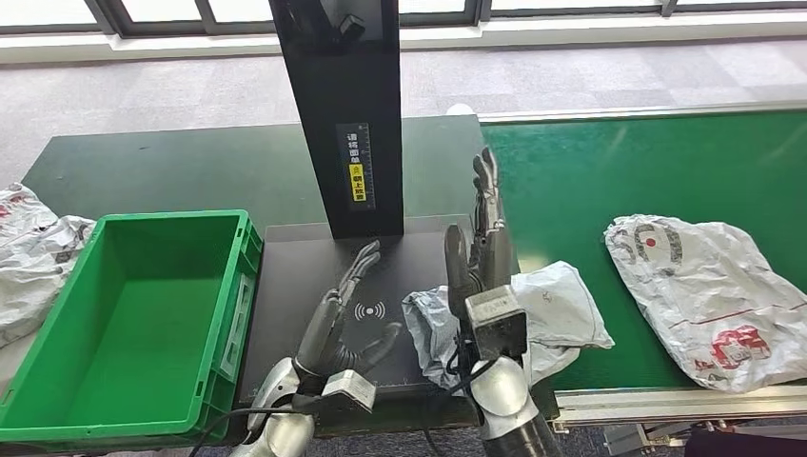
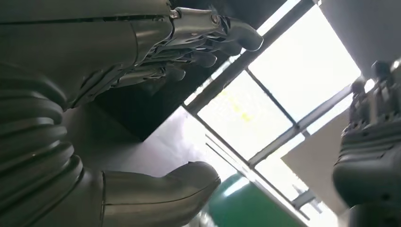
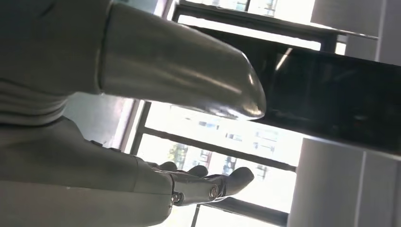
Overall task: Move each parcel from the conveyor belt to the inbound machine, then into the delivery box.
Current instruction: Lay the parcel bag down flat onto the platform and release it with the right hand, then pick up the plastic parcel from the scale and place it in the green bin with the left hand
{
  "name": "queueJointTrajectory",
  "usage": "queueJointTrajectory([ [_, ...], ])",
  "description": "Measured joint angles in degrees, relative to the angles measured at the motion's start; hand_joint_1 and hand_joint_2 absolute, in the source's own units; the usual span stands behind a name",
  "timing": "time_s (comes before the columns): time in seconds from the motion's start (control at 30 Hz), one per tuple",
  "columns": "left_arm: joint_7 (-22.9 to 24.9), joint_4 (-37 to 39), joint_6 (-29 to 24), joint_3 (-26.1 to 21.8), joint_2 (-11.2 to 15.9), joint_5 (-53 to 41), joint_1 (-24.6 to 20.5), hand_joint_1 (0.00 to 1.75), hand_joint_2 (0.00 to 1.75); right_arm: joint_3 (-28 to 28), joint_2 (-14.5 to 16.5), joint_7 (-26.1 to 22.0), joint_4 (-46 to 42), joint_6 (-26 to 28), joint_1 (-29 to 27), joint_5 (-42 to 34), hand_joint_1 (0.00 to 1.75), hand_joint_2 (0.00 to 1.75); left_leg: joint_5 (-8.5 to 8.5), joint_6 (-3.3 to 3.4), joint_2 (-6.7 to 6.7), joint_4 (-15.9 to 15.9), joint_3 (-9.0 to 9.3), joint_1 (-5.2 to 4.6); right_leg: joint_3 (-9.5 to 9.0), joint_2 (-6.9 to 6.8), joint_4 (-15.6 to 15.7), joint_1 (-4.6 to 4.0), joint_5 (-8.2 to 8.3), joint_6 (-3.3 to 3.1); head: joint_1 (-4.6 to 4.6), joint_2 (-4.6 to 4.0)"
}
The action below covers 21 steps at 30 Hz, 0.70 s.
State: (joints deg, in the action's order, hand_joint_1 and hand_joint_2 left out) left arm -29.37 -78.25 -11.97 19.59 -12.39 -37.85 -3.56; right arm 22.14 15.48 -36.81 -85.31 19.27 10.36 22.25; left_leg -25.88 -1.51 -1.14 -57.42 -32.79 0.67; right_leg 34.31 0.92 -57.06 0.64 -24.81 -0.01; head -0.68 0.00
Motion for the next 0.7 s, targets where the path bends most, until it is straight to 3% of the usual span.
queueJointTrajectory([
  [0.23, 3.9, 5.8, 2.8, 4.2, 0.6, -7.7, -6.5, 0.0, 1.75, -0.1, -3.1, -3.2, -7.8, -1.3, -8.0, -2.7, 0.0, 1.75, 0.03, -0.01, 0.06, 0.0, -0.04, 0.0, 0.04, 0.02, 0.0, 0.0, 0.09, 0.0, 0.01, 0.0],
  [0.53, 5.6, 16.6, 4.8, 9.5, 0.5, -11.1, -17.1, 0.0, 1.75, -0.1, -4.4, -3.3, -9.5, -3.1, -8.2, -4.3, 0.0, 1.75, 0.21, -0.02, 0.08, 0.0, -0.06, 0.0, 0.06, 0.03, 0.0, 0.0, 0.25, -0.01, 0.01, 0.0],
  [0.7, 7.4, 26.4, 5.4, 14.6, -0.3, -16.3, -22.9, 0.0, 1.75, -0.1, -4.8, -3.3, -9.5, -3.7, -7.7, -5.5, 0.0, 1.75, 0.23, -0.02, 0.06, 0.0, -0.08, 0.0, 0.06, 0.02, 0.0, 0.01, 0.26, 0.0, 0.01, 0.0],
])
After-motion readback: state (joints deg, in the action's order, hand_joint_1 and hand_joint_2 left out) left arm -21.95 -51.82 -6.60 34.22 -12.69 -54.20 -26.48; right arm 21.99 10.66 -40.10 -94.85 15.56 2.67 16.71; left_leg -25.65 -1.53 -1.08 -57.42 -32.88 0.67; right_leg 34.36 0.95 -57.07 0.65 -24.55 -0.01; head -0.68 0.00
